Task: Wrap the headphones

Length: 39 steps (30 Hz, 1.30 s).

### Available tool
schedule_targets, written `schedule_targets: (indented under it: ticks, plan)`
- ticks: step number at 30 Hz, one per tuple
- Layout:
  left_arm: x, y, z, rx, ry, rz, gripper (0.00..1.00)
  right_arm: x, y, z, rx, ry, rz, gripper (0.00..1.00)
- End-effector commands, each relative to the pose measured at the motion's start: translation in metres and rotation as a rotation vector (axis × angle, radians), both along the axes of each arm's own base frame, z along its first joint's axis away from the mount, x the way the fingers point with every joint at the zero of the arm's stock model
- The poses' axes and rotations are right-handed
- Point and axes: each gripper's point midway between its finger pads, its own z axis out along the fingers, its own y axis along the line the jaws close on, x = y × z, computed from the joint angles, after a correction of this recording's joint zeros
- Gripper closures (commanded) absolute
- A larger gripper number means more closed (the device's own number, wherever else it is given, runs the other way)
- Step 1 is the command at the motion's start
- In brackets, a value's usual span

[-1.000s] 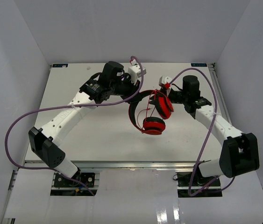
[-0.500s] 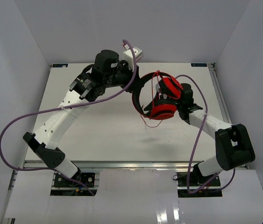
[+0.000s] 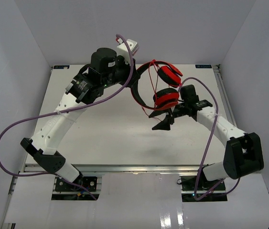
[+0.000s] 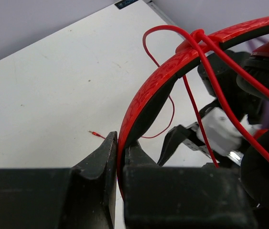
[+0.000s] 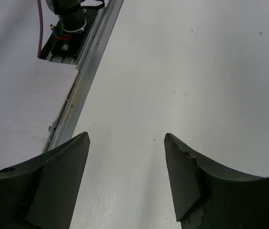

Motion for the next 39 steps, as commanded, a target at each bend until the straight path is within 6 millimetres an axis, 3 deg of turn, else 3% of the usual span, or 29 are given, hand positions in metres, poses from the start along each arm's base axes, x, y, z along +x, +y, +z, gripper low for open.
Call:
schedule_targets:
  ticks: [1, 3, 5, 7, 9, 10, 15, 19, 22, 26, 29, 32, 35, 39]
  plan:
    - [0.001, 0.015, 0.024, -0.062, -0.051, 0.062, 1.00, -0.057, -0.016, 0.005, -0.012, -0.037, 0.182, 0.21]
    - [0.004, 0.017, 0.026, -0.073, -0.054, 0.073, 1.00, -0.064, -0.020, -0.007, -0.051, -0.023, 0.188, 0.21]
    - [0.004, 0.019, 0.030, -0.083, -0.064, 0.082, 1.00, -0.056, -0.025, -0.016, -0.094, -0.010, 0.120, 0.29]
    - [0.005, 0.023, 0.033, -0.085, -0.073, 0.101, 1.00, -0.019, -0.027, -0.019, -0.117, -0.137, -0.005, 0.35]
    - [0.007, 0.030, 0.034, -0.083, -0.081, 0.129, 1.00, 0.001, -0.042, -0.026, -0.211, -0.130, -0.241, 0.37]
    - [0.008, 0.032, 0.033, -0.080, -0.081, 0.140, 1.00, 0.022, -0.041, -0.009, -0.163, -0.220, -0.350, 0.36]
    - [0.007, 0.038, 0.033, -0.084, -0.086, 0.144, 1.00, 0.059, -0.070, 0.000, -0.199, -0.213, -0.654, 0.41]
    - [0.003, 0.038, 0.035, -0.091, -0.087, 0.134, 1.00, 0.092, -0.089, 0.010, -0.138, -0.104, -0.872, 0.31]
    - [0.001, 0.039, 0.036, -0.096, -0.086, 0.130, 1.00, 0.108, -0.090, 0.017, -0.068, -0.007, -0.959, 0.06]
    - [-0.002, 0.040, 0.034, -0.099, -0.081, 0.125, 1.00, 0.141, -0.095, 0.023, -0.002, 0.058, -1.126, 0.10]
    - [-0.001, 0.039, 0.034, -0.101, -0.080, 0.125, 1.00, 0.151, -0.076, 0.012, -0.012, 0.157, -1.046, 0.10]
    - [-0.003, 0.032, 0.034, -0.115, -0.073, 0.092, 1.00, 0.134, -0.036, -0.007, -0.009, 0.357, -0.783, 0.04]
    - [-0.004, 0.032, 0.037, -0.131, -0.072, 0.095, 1.00, 0.122, -0.014, -0.018, 0.000, 0.390, -0.636, 0.29]
    - [0.004, 0.041, 0.037, -0.147, -0.074, 0.170, 1.00, 0.102, -0.012, -0.037, -0.025, 0.415, -0.552, 0.67]
